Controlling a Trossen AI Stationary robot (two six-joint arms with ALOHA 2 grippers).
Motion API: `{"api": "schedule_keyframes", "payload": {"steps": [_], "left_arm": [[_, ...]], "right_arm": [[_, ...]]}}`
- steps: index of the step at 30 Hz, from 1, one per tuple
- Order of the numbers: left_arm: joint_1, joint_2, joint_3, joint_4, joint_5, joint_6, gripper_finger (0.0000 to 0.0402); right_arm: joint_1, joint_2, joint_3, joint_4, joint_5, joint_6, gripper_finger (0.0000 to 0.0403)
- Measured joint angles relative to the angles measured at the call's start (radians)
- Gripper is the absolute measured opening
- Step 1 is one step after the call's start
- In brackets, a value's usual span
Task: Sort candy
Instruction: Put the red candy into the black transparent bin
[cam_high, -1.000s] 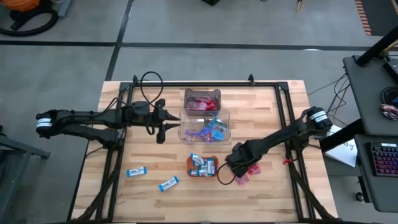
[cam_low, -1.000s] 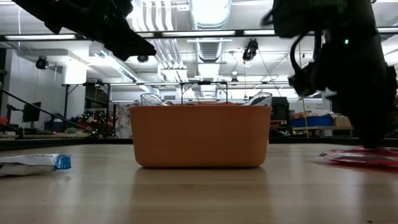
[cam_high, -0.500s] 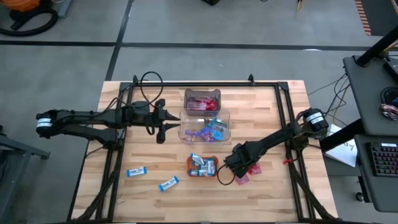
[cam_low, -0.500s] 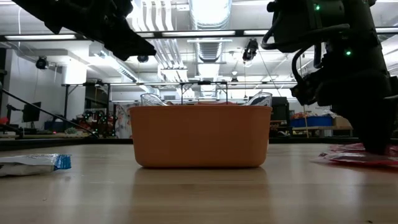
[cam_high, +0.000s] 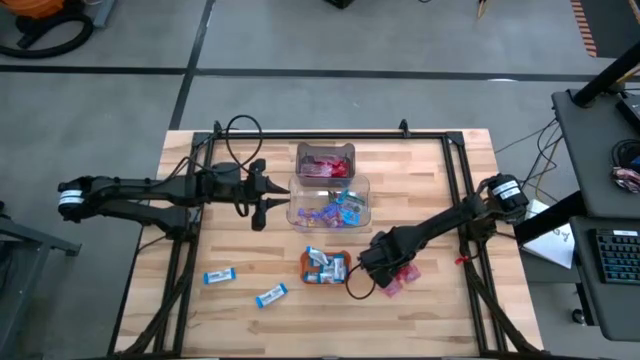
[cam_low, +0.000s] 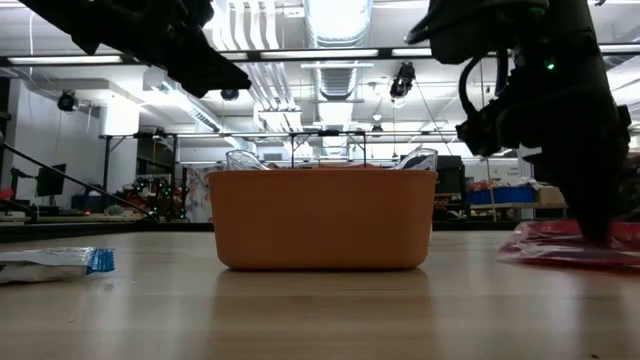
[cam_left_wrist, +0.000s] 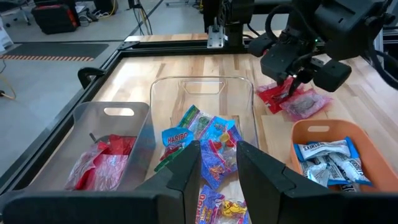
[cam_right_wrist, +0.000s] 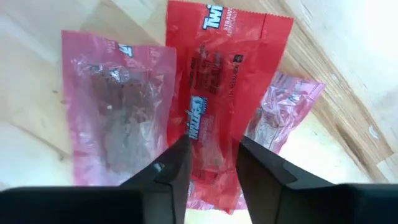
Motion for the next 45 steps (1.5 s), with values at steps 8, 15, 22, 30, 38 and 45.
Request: {"api": "schedule_keyframes", "payload": {"steps": [8,15,22,30,38,45], "left_arm": [[0.0,0.0,0.0,0.0,0.0,0.0,0.0087],[0.0,0.0,0.0,0.0,0.0,0.0,0.0087],[0.0,0.0,0.0,-0.001,0.0,-0.001,0.0087],[0.0,0.0,-0.008,-0.002,0.0,-0.001,0.0087],[0.0,0.0,-0.031,-0.003,0.001,-0.002,0.0087],[0.0,0.0,-0.032,0.016,0.001,-0.004,0.0087]], "right_arm": [[0.0,-0.001,0.056,-0.025,0.0,-0.059,0.0037],[0.0,-0.013,0.085,-0.029,0.031,-0.101,0.0009],[0.0,-0.111,0.116,-0.095,0.137,-0.097,0.0008],[0.002,-0.18,0.099,-0.087,0.218,-0.097,0.0009],[-0.004,-0.106,0.084,-0.036,0.181,-0.073,0.0086],[-0.03,-0.014,0.079,-0.017,0.176,-0.099,0.0198]]}}
